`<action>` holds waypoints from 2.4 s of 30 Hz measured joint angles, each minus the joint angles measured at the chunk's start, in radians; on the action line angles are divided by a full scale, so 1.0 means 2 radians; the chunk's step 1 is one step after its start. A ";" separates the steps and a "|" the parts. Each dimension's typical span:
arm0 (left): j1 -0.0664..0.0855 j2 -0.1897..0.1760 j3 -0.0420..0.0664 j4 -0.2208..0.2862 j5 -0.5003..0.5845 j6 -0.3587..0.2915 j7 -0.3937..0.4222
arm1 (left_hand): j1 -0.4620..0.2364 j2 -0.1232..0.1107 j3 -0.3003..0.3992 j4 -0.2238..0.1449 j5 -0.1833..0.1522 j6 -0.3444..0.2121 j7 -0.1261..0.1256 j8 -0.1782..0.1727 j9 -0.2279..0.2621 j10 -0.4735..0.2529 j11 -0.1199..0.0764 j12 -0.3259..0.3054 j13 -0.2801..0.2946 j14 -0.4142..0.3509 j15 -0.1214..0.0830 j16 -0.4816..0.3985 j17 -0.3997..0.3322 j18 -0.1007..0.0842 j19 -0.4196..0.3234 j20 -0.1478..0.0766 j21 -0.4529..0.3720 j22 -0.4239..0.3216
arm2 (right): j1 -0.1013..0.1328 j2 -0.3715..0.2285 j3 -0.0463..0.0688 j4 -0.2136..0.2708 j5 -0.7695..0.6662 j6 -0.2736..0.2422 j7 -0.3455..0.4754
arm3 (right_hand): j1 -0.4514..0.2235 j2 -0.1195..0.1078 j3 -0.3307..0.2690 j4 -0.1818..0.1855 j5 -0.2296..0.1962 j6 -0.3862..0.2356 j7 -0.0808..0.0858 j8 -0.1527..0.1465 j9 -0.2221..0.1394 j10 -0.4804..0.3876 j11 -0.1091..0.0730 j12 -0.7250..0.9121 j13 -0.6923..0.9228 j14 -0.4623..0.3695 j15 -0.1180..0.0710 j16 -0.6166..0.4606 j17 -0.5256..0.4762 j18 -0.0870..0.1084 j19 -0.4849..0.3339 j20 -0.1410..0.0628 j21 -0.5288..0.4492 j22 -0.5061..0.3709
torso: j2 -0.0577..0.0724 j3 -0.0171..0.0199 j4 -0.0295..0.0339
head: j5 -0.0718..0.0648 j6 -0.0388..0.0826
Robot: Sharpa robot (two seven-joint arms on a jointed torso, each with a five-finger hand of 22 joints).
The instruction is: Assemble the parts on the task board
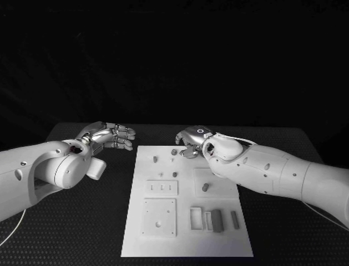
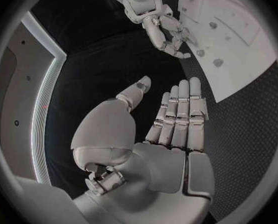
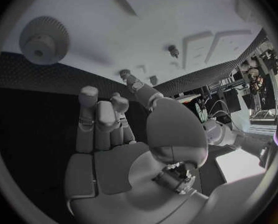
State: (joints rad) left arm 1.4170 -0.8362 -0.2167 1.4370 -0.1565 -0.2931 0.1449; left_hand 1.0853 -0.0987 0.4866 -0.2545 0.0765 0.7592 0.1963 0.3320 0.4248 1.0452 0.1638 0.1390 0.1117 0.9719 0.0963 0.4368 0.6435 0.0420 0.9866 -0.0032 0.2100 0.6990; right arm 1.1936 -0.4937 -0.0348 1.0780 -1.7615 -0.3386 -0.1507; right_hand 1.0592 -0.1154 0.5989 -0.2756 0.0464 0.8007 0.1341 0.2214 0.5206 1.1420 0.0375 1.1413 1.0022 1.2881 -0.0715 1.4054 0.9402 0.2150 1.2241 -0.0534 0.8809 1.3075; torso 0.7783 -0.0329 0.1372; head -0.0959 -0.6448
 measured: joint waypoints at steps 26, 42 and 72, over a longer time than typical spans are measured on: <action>0.000 -0.002 0.000 -0.008 0.000 0.000 0.000 | 0.000 0.000 0.000 0.000 0.000 0.000 0.000 0.000 0.000 0.000 0.000 0.000 0.000 0.002 -0.002 0.000 0.001 -0.003 0.000 0.000 0.000 0.000 | 0.004 -0.095 0.011 0.034 0.036 0.034 -0.009 | -0.016 -0.058 0.013 0.054 0.000 0.000 0.003 -0.002 0.000 -0.003 0.003 0.000 0.001 0.002 0.002 0.002 -0.002 0.000 0.003 -0.001 -0.002 0.000 | 0.003 0.0031 -0.0073 | -0.001 0.008; 0.000 0.000 0.000 -0.009 0.000 0.001 0.000 | -0.002 0.002 0.000 0.000 0.000 0.000 0.000 0.000 -0.001 0.000 0.000 -0.002 0.000 0.002 -0.002 -0.002 0.004 0.000 0.000 0.000 0.000 0.001 | 0.004 -0.073 0.011 -0.010 0.062 0.055 0.012 | -0.029 -0.049 0.009 0.078 0.000 -0.010 0.006 0.001 0.005 -0.002 0.002 0.000 0.002 0.000 0.000 0.004 -0.003 -0.001 0.006 -0.001 -0.002 0.000 | 0.002 0.0009 -0.0051 | -0.007 0.004; 0.000 -0.001 0.000 -0.008 0.000 0.004 -0.001 | -0.002 0.002 0.000 0.000 0.000 0.000 0.000 -0.002 -0.001 0.000 0.000 -0.002 0.000 0.002 -0.002 -0.004 0.005 -0.002 0.000 0.000 0.000 0.001 | 0.000 -0.066 0.012 -0.033 0.070 0.069 0.030 | -0.024 -0.006 -0.007 0.037 0.000 0.007 0.000 0.012 0.007 -0.002 -0.002 0.000 0.002 -0.002 -0.002 0.006 -0.004 -0.003 0.000 -0.003 -0.002 0.000 | 0.002 0.0018 -0.0056 | -0.007 -0.003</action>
State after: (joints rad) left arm 1.4169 -0.8389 -0.2171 1.4205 -0.1564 -0.2860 0.1422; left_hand 1.0808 -0.0940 0.4866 -0.2545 0.0764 0.7592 0.1963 0.3282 0.4225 1.0452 0.1638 0.1345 0.1117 0.9754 0.0929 0.4290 0.6540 0.0385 0.9866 -0.0032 0.2100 0.7016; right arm 1.1928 -0.6254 -0.0108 1.0129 -1.6218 -0.2006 -0.0900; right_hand 1.0122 -0.1274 0.5842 -0.2011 0.0464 0.8140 0.1339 0.2447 0.5345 1.1384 0.0337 1.1414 1.0062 1.2843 -0.0752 1.4171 0.9326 0.2083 1.2243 -0.0597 0.8771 1.3075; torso 0.7823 -0.0293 0.1261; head -0.1097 -0.6499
